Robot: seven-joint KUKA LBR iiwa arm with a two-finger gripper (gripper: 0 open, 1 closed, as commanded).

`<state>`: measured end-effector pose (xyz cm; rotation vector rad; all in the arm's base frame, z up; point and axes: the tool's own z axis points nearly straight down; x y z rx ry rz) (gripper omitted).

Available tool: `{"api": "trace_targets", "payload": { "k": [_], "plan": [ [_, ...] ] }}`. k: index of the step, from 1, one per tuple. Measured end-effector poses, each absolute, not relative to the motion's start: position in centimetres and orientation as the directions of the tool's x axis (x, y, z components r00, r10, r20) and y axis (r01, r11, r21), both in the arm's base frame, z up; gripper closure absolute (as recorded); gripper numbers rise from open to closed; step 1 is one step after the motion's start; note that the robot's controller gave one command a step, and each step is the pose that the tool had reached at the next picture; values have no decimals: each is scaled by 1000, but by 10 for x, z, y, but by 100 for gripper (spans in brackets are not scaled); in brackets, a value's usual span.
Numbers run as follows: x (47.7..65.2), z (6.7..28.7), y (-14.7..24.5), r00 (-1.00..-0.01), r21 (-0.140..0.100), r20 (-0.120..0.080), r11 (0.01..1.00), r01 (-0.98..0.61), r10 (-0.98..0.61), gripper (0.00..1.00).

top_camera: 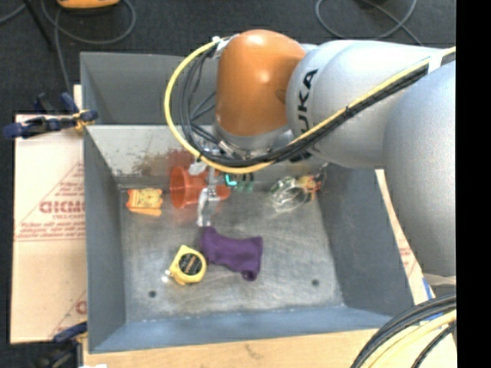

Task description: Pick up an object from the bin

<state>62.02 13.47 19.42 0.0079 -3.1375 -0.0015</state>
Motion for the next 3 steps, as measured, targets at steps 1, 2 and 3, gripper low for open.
{"api": "trace_targets", "payload": {
  "k": [1, 2, 3],
  "plan": [
    [622, 199, 134, -1000, 2, -4, 1000, -3, -3, 0],
    [598, 171, 130, -990, 0, -13, 990, -141, -141, 0],
    [578, 121, 120, -969, 0, -5, 969, -248, -248, 0]
  ]
}}
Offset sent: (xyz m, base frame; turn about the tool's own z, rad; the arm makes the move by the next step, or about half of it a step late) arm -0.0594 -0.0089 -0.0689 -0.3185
